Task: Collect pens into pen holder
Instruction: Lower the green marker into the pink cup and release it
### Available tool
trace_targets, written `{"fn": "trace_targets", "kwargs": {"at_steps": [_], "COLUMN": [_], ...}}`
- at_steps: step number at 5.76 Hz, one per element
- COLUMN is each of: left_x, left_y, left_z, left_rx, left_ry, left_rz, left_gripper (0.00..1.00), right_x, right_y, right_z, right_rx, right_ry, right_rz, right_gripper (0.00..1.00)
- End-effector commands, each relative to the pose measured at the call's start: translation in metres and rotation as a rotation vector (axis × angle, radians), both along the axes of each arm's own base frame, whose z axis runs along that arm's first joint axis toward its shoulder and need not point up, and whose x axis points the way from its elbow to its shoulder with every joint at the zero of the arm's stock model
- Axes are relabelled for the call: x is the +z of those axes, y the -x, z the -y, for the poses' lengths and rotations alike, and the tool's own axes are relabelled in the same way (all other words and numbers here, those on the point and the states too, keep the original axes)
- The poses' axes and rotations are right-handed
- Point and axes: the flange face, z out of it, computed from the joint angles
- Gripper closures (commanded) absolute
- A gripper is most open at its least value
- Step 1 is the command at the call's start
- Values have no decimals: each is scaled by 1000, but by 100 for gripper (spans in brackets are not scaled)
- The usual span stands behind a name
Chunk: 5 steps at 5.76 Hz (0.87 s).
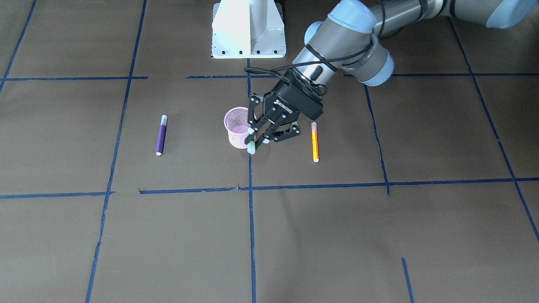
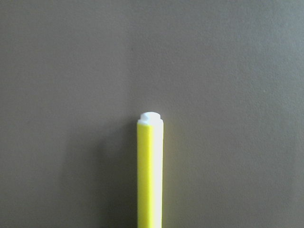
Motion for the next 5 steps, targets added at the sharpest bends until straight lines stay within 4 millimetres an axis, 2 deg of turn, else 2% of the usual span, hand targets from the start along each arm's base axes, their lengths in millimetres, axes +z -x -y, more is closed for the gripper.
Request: {"fn": "trace_targets", "kwargs": {"at_steps": [1,2,3,5], "left_x": [33,61,65,54], "left_y": [-8,-5,-31,-52], "left_z": [-35,-41,-66,-82], "left_rx": [7,-64,-86,-117], "left_ry": [-28,-37,-40,-33], "left_rz": [-99,-132,-164,-189], "left_gripper": [100,100,100,100], "right_x": [-5,-7,-9,-10], "right_y": [1,1,1,2], "right_z": [4,6,6,7], "right_rx": [3,7,9,10], "right_ry": [-15,-16,-17,-16], "right_rz": [3,5,5,17], "right_gripper": [0,0,0,0]}}
